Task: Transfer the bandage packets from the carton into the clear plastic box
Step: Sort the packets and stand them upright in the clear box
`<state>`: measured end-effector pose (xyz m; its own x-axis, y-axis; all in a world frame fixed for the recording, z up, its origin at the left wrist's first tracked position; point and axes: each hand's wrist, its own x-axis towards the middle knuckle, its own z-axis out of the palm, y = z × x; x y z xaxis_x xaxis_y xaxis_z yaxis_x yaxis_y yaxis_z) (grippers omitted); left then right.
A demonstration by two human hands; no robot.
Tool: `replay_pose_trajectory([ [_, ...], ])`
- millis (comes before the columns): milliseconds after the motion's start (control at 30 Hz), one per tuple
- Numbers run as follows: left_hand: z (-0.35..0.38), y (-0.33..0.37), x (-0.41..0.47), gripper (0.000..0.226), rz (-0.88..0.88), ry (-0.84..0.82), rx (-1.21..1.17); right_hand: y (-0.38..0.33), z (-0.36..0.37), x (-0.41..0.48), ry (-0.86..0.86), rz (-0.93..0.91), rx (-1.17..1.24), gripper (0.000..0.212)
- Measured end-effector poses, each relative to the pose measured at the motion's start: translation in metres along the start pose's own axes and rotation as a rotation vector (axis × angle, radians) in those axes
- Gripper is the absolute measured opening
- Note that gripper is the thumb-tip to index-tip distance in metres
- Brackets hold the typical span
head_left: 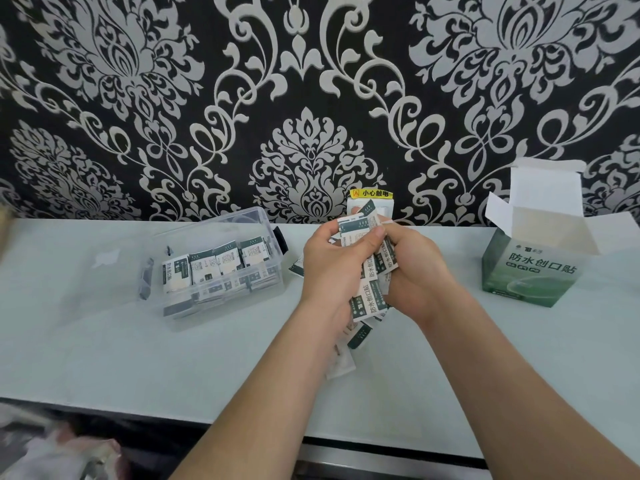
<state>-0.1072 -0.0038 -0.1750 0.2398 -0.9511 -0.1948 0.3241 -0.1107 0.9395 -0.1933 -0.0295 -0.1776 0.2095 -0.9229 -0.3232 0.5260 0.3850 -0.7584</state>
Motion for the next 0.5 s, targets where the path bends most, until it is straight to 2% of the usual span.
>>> replay_pose_trajectory([
  [133, -0.002, 0.006, -0.002, 0.034, -0.028, -0.006, -0.009, -0.002, -0.002, -0.001, 0.033, 0.002, -0.103, 0.026],
  [200, -0.004, 0.007, -0.001, 0.038, 0.021, 0.003, 0.067, -0.004, -0.004, 0.000, 0.055, -0.009, -0.134, 0.025],
  [367, -0.007, 0.002, 0.005, 0.044, 0.371, 0.057, 0.717, 0.004, 0.000, -0.004, 0.011, 0.006, -0.278, 0.027],
  [500, -0.002, -0.005, 0.006, 0.039, 0.455, 0.053, 0.948, 0.015, 0.008, -0.005, -0.037, 0.059, -0.239, 0.034],
])
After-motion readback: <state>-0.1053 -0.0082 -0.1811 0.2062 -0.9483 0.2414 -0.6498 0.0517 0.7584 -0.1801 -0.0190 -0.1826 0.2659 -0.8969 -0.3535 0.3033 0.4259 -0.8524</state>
